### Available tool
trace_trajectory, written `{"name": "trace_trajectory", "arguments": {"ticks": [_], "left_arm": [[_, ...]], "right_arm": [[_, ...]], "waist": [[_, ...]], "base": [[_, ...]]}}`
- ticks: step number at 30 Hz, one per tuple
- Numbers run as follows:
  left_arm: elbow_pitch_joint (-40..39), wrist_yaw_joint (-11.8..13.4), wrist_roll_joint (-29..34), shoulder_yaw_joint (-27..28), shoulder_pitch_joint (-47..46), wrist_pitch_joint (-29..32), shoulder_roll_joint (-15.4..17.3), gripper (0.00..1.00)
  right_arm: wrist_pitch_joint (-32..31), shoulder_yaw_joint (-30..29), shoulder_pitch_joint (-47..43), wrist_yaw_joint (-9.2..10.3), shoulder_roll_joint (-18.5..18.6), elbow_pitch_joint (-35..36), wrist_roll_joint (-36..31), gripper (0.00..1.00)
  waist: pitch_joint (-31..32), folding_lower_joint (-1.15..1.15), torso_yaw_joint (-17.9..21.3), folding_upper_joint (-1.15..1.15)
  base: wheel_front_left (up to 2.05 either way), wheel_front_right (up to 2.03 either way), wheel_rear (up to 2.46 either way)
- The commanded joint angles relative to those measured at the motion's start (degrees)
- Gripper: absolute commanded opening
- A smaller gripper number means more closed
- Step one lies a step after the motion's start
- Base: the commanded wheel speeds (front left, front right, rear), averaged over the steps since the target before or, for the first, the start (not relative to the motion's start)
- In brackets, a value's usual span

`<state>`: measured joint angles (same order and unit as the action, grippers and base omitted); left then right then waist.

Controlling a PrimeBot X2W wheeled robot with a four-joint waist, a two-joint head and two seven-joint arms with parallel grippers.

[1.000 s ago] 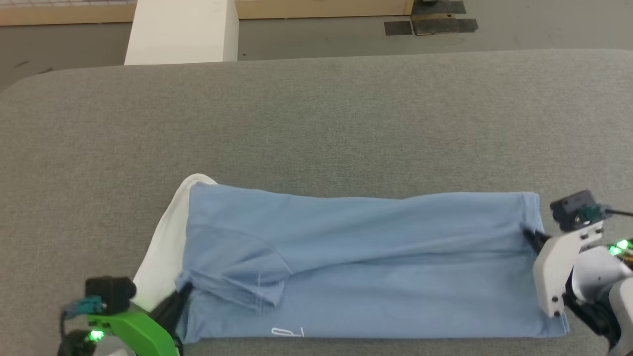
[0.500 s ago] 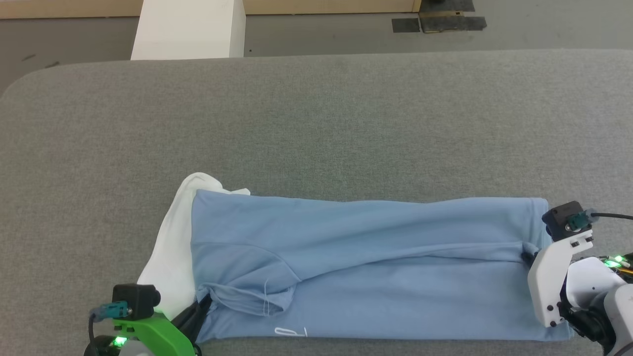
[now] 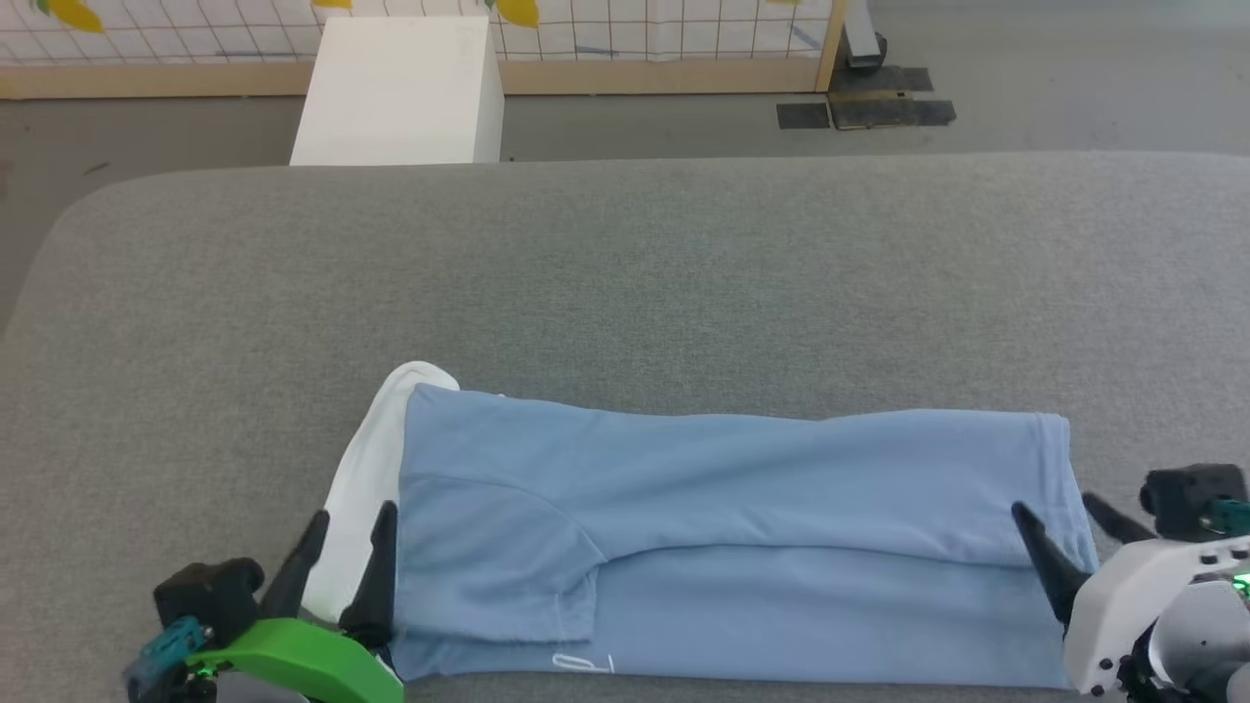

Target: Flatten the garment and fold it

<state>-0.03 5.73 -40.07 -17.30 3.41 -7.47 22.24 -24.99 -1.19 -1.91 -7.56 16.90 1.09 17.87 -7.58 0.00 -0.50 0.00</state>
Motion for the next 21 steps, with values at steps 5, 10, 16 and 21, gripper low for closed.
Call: {"name": "trace_trajectory", "arguments": {"ticks": [5, 10, 16, 21], "left_arm": [[1.5, 2.0, 4.2, 2.8, -3.2, -6.4, -2.3, 1.00], [2.2, 2.3, 10.9, 6.7, -7.8, -7.5, -5.5, 1.00], [2.6, -0.2, 20.0, 12.3, -10.3, -7.5, -10.6, 1.00], [3.9, -1.6, 25.4, 14.8, -10.1, -7.5, -13.2, 1.00]], "right_arm": [[8.8, -4.2, -1.1, 0.08, -4.7, 3.0, -1.9, 1.00], [12.9, -8.2, -0.1, 0.08, -8.8, 0.8, -3.8, 1.00], [10.3, -13.3, 2.2, 0.08, -12.7, -4.8, -5.0, 1.00], [4.2, -17.1, 5.2, 0.08, -13.9, -10.2, -4.9, 1.00]], "waist": [[0.6, 0.00, -1.0, 0.00], [1.0, 0.00, -1.4, 0.00], [1.6, 0.00, -1.0, 0.00], [2.0, 0.00, 0.0, 0.00]], "base": [[0.00, 0.00, 0.00], [0.00, 0.00, 0.00], [0.00, 0.00, 0.00], [0.00, 0.00, 0.00]]}}
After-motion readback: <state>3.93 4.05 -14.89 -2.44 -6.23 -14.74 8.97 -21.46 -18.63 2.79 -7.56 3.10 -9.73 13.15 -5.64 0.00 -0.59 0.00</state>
